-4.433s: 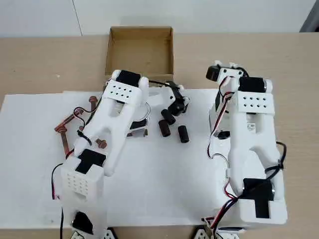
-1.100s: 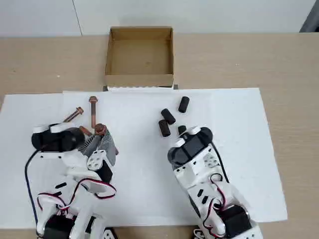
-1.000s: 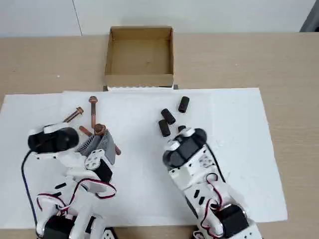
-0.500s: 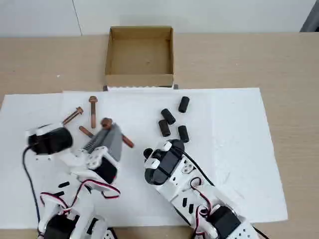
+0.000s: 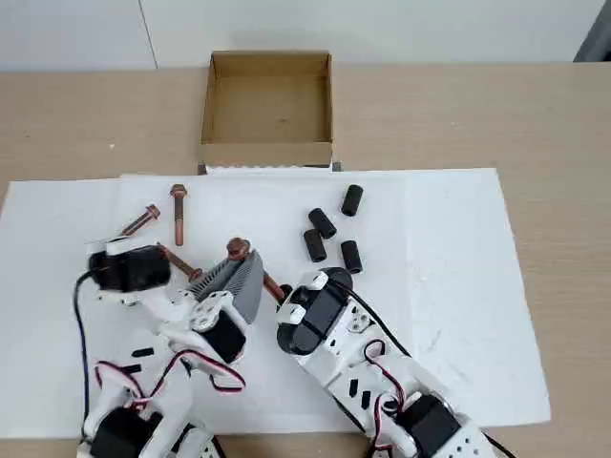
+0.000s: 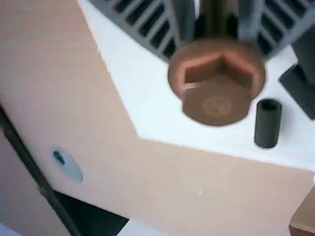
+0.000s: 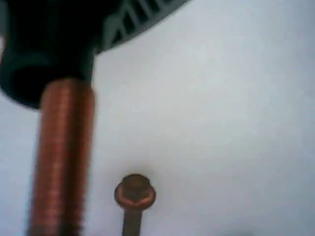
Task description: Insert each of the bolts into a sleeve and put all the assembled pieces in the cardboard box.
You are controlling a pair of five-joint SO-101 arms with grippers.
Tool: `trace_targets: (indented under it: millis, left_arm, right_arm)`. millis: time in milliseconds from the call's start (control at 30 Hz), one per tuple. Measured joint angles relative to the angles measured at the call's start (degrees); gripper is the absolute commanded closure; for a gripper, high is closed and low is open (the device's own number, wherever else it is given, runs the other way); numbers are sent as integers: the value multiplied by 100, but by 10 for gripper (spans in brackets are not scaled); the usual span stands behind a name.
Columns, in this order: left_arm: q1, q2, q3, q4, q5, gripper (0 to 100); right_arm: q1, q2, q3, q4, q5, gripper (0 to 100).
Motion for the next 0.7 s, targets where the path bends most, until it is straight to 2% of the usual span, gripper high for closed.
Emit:
trace_targets:
  millis: [367, 600, 700]
  left_arm:
    - [9, 0, 404, -554, 0, 994]
    - [123, 0, 484, -545, -396, 994]
    - [457, 0, 484, -325, -607, 994]
  right_arm:
    - [-18, 0, -9, 0, 255, 996]
    - [-18, 0, 0, 0, 255, 996]
    - [-18, 9, 0, 0, 264, 996]
